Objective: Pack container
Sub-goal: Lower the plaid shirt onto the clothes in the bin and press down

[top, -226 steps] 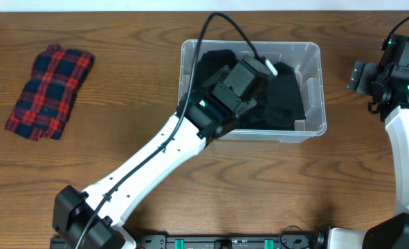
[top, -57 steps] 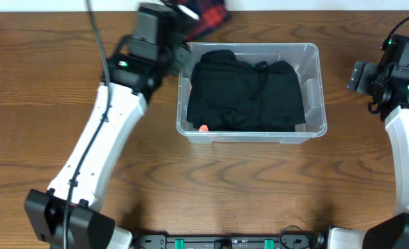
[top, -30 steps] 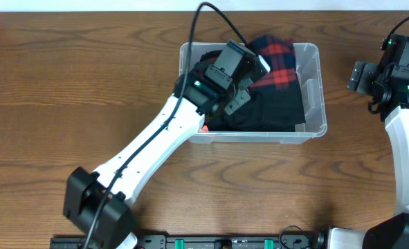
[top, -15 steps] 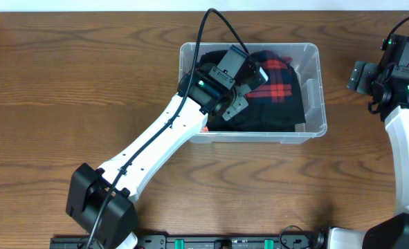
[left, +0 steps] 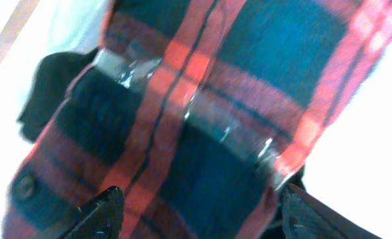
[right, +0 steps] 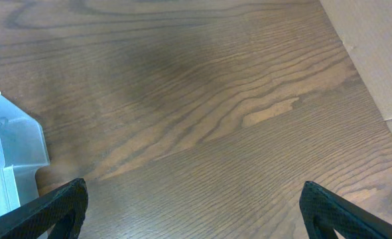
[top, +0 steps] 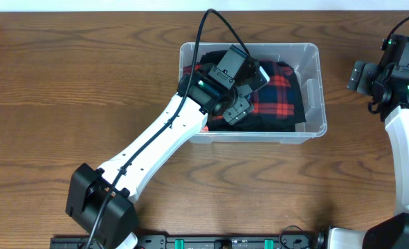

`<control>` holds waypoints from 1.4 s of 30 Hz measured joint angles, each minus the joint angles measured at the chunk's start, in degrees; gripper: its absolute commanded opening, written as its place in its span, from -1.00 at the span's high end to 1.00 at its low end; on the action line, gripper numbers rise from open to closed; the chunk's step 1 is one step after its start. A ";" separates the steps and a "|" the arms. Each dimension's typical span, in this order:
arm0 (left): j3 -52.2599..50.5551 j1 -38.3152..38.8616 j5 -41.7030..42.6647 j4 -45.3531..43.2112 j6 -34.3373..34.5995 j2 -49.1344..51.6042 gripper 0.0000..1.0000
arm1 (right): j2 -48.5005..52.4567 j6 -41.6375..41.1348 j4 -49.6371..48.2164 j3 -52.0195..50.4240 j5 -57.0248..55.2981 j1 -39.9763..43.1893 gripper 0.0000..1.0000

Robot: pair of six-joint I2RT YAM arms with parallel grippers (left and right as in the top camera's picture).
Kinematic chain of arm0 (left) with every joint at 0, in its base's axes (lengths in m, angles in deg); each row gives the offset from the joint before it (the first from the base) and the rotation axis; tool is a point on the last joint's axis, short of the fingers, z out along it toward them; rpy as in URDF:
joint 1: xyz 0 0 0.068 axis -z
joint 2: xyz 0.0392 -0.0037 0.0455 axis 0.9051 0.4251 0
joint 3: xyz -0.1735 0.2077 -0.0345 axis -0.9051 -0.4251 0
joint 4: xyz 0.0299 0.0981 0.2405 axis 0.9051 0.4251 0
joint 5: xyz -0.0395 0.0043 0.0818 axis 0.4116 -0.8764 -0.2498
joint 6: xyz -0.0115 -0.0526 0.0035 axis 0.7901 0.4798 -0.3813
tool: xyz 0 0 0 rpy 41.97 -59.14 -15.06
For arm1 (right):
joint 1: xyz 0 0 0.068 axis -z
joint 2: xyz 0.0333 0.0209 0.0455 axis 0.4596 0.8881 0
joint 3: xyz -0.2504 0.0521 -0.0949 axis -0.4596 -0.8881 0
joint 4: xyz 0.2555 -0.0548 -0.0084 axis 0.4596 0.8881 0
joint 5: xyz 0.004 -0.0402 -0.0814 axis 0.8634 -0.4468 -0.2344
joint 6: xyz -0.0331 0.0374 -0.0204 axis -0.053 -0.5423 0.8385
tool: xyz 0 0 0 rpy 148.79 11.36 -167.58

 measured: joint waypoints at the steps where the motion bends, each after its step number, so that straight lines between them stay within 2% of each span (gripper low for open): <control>1: 0.00 0.00 1.11 0.02 0.00 -0.04 -0.51 | 0.00 0.00 0.00 0.00 0.00 0.00 -0.99; 6: 0.00 0.00 4.39 0.02 0.02 -0.42 -0.47 | 0.00 0.00 0.00 0.00 0.00 0.00 -0.99; 7: 0.00 0.00 4.74 0.02 0.02 -0.50 -0.21 | 0.00 0.00 0.00 0.00 0.00 0.00 -0.98; 8: 0.00 0.00 5.05 0.02 0.15 -0.55 0.23 | 0.00 0.00 0.00 0.00 0.00 0.00 -0.98; 11: 0.00 0.00 5.57 0.00 0.15 -0.61 0.73 | 0.00 0.00 0.00 0.00 0.00 0.00 -0.99; 24: 0.00 0.00 5.79 -2.64 0.02 0.31 0.77 | 0.00 0.00 0.00 0.00 0.00 0.00 -0.98; 33: 0.04 0.07 7.26 -3.06 0.07 9.64 0.78 | 0.00 0.00 0.02 0.00 0.00 0.00 -0.98; 42: 0.63 0.07 6.36 -5.38 0.07 8.68 0.77 | 0.00 0.00 0.20 0.00 0.00 0.00 -0.98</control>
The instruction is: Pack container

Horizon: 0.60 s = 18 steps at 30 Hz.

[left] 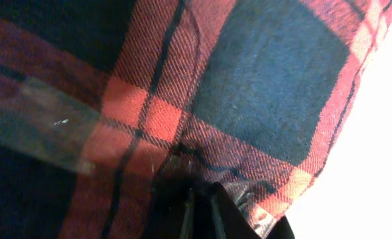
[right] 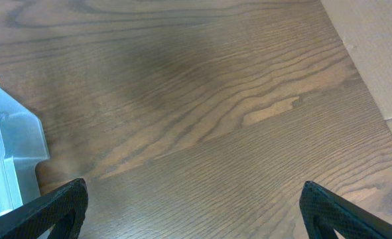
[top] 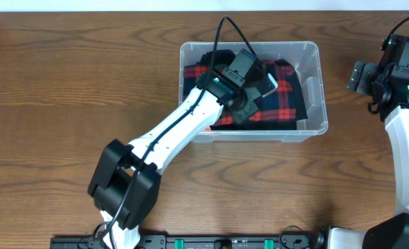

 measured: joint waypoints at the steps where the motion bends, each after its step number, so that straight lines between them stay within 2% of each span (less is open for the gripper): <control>1: 0.00 0.00 -0.79 -0.72 -0.02 -0.79 0.77 | 0.00 0.00 0.02 0.00 0.00 0.00 -0.99; 9: 0.09 -0.26 -9.11 -2.62 -0.02 -8.35 0.75 | 0.00 0.00 0.09 0.00 0.00 0.00 -0.98; 13: 0.11 -1.68 -11.61 -2.60 0.24 -7.65 0.75 | 0.00 0.00 0.15 0.00 0.00 0.00 -0.98; 18: 0.11 -6.03 -12.83 -2.95 4.24 -4.66 0.75 | 0.00 0.00 0.17 0.00 0.00 0.00 -0.98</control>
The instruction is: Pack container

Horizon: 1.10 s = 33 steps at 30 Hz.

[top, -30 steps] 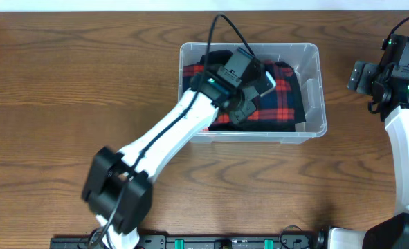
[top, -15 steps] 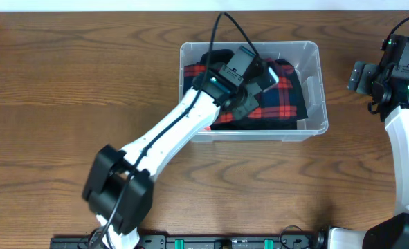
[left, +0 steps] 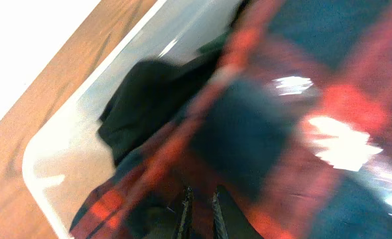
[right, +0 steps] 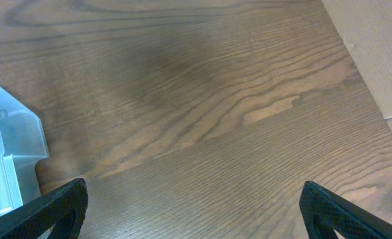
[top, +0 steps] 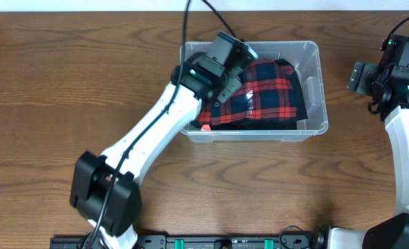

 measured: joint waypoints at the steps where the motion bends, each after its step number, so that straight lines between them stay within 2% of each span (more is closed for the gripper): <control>1: 0.00 -1.05 -0.17 -0.11 1.07 0.98 0.75 | 0.00 0.00 0.00 0.00 0.00 0.00 -0.98; 9: 0.11 -4.59 0.17 -1.22 7.19 7.39 0.75 | 0.00 0.00 0.02 0.00 0.00 0.00 -0.98; 20: 0.09 -2.95 0.39 -4.72 8.26 3.78 0.74 | 0.00 0.00 0.02 0.00 0.00 0.00 -0.98; 22: -0.02 -2.56 0.50 -4.90 8.39 1.16 0.62 | 0.00 0.00 0.00 0.00 0.00 0.00 -0.98; 26: -0.02 -2.97 -1.53 -5.01 8.83 -5.11 0.07 | 0.00 0.00 0.02 0.00 0.00 0.00 -0.98; 27: -0.02 -3.21 -2.51 -5.01 9.07 -6.14 0.01 | 0.00 0.00 0.02 0.00 0.00 0.00 -0.98; 30: 0.00 -4.74 -8.24 -4.68 9.18 -8.15 0.00 | 0.00 0.00 0.02 0.00 0.00 0.00 -0.98; 33: 0.00 -7.19 -14.29 -3.56 9.22 -8.17 -0.29 | 0.00 0.00 0.02 0.00 0.00 0.00 -0.98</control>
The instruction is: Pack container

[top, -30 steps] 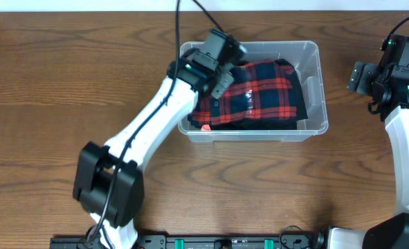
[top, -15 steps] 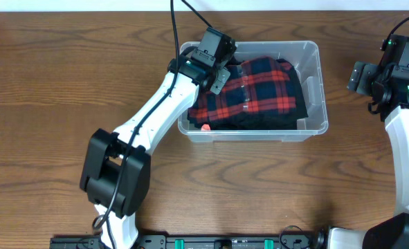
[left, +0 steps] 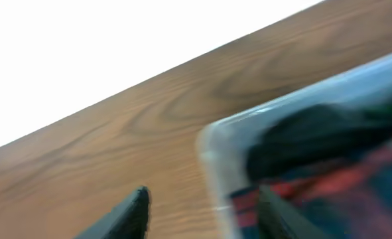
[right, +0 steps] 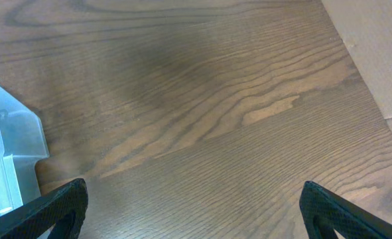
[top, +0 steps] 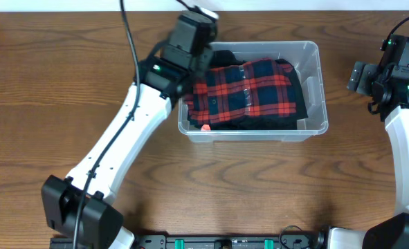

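Observation:
A red and dark blue plaid shirt lies spread in the clear plastic container, with a black garment showing at its far left. My left gripper is over the container's far left corner. In the left wrist view, which is blurred, the left gripper is open with the container's rim between its fingers and nothing held. My right gripper is open over bare table, right of the container, and shows in the overhead view too.
The container's right corner shows at the left of the right wrist view. A small red spot sits at the container's near left wall. Wooden table surrounds the container; its far edge runs close behind the container.
My left gripper was shut over the left part of the shirt inside the container. It is now open and further left, at the far left corner. The right arm has not moved.
My left gripper was open over the plaid shirt in the container. Then it was shut with its tips in the fabric, and stayed shut further left in the container. Now it is open at the corner, and the shirt reaches further left.

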`<control>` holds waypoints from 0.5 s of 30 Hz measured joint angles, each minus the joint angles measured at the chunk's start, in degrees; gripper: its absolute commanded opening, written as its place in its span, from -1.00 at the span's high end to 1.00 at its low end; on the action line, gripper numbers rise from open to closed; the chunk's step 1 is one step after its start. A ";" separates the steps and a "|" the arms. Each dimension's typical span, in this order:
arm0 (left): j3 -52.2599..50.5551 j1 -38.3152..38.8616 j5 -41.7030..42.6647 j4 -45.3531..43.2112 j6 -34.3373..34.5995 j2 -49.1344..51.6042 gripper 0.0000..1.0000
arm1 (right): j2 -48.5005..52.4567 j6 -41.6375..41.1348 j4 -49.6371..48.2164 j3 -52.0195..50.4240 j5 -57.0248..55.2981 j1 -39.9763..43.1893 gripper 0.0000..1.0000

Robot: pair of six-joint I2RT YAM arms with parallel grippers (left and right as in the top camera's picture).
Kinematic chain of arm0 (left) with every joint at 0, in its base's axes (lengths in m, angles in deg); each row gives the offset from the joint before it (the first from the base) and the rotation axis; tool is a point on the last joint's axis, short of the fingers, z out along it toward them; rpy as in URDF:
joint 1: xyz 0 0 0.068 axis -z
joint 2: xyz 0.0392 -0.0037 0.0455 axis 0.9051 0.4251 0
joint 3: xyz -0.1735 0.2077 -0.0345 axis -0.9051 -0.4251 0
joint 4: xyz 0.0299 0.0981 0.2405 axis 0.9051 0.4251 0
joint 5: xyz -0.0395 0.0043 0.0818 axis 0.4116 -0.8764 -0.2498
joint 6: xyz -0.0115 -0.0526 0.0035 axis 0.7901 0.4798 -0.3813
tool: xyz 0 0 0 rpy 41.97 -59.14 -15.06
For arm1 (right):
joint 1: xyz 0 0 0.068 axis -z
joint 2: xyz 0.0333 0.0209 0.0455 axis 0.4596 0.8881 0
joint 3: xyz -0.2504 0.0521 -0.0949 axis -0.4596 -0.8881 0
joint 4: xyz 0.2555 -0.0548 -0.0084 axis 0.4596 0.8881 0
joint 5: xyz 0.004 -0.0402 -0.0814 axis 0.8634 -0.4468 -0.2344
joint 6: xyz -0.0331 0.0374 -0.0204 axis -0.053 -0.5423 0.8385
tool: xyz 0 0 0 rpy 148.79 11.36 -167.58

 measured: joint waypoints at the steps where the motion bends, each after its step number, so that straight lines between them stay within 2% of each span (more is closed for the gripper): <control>1: -0.02 -1.07 -1.64 0.39 -0.17 0.09 -0.33 | 0.00 0.00 0.00 0.00 0.00 0.00 -0.98; 2: -0.02 -2.36 -2.91 0.70 -0.20 0.13 -0.46 | 0.00 0.00 0.00 0.00 0.00 0.00 -0.98; 7: -0.02 -10.23 -6.14 1.03 2.64 0.13 -0.78 | 0.00 0.00 0.00 0.00 0.00 0.00 -0.99; 8: -0.02 -11.76 -6.56 1.03 3.41 0.13 -0.98 | 0.00 0.00 0.00 0.00 0.00 0.00 -0.98; 15: -0.02 -23.52 -7.93 1.18 6.16 0.13 -0.96 | 0.00 0.00 0.00 0.00 0.00 0.00 -0.99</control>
